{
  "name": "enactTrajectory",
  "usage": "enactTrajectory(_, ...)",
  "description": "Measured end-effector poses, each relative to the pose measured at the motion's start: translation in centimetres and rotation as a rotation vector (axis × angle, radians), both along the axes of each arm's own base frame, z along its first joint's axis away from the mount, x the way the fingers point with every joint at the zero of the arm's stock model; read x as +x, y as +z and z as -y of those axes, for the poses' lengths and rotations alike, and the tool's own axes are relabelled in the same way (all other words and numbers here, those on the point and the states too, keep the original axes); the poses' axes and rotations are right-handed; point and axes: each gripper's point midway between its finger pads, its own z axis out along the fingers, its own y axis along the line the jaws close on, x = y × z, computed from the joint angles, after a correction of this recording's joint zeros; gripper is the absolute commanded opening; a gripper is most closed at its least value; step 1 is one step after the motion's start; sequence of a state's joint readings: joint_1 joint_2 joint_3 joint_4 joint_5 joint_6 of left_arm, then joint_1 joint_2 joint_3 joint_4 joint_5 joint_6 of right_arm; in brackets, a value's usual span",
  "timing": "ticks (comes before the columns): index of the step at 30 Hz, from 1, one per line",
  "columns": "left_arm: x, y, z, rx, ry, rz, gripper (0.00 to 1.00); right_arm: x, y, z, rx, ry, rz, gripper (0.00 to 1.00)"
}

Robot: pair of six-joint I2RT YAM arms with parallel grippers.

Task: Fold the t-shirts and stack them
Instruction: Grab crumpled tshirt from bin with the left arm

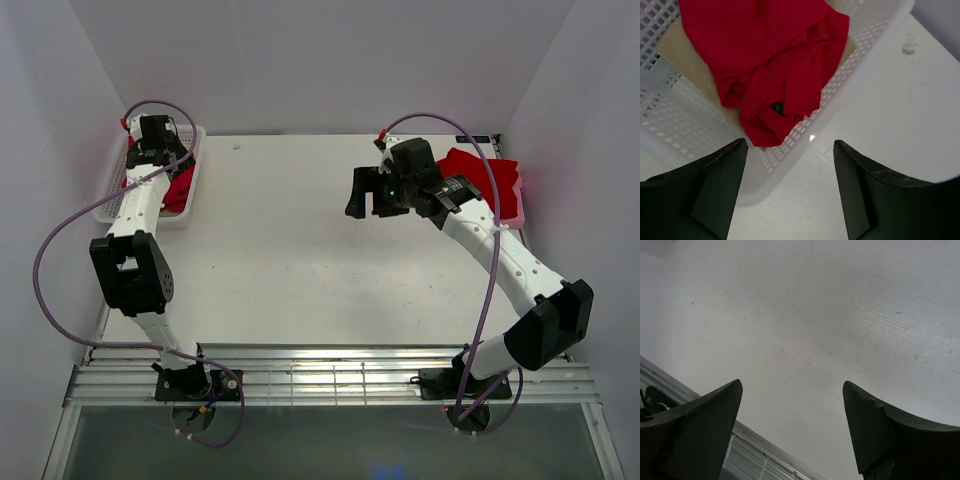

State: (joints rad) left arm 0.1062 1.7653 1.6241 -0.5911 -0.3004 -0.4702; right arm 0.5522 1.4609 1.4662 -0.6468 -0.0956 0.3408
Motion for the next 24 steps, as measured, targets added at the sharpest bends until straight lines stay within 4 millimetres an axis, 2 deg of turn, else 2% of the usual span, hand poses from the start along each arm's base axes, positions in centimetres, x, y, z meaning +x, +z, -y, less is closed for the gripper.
enactTrajectory(6, 2.9, -4.5, -2.7, 0.062, 0.049, -0.075, 0.93, -1.0, -2.4, -0.2, 0.007, 0.017, -0.059, 0.93)
enactTrajectory(10, 4.3, -6.5, -4.0, 0.083, 0.069, -0.093, 0.94, -1.4, -3.5, -0.1, 0.002, 0.017, -0.083, 0.94)
enactTrajectory(15, 6.6, -9.0, -5.4, 0.091, 0.081, -0.103, 0.94, -1.4, -3.8, -0.1, 0.001, 0.019, -0.089, 0.94)
enactTrajectory(18, 7.2, -10.9, -5.8, 0.088, 0.084, -0.129, 0.93, -1.3, -4.2, -0.2, -0.003, 0.019, -0.101, 0.94)
enactTrajectory(22, 7.5, -13.3, -5.8, 0.078, 0.082, -0.16, 0.75, -1.1, -5.5, -0.5, -0.018, 0.021, -0.135, 0.94)
enactTrajectory(23, 7.6, -13.7, -5.9, 0.073, 0.082, -0.162, 0.64, -1.1, -5.8, -0.6, -0.021, 0.022, -0.143, 0.94)
enactTrajectory(24, 7.6, -14.0, -5.9, 0.066, 0.086, -0.165, 0.59, -1.0, -6.1, -0.7, -0.024, 0.024, -0.152, 0.94)
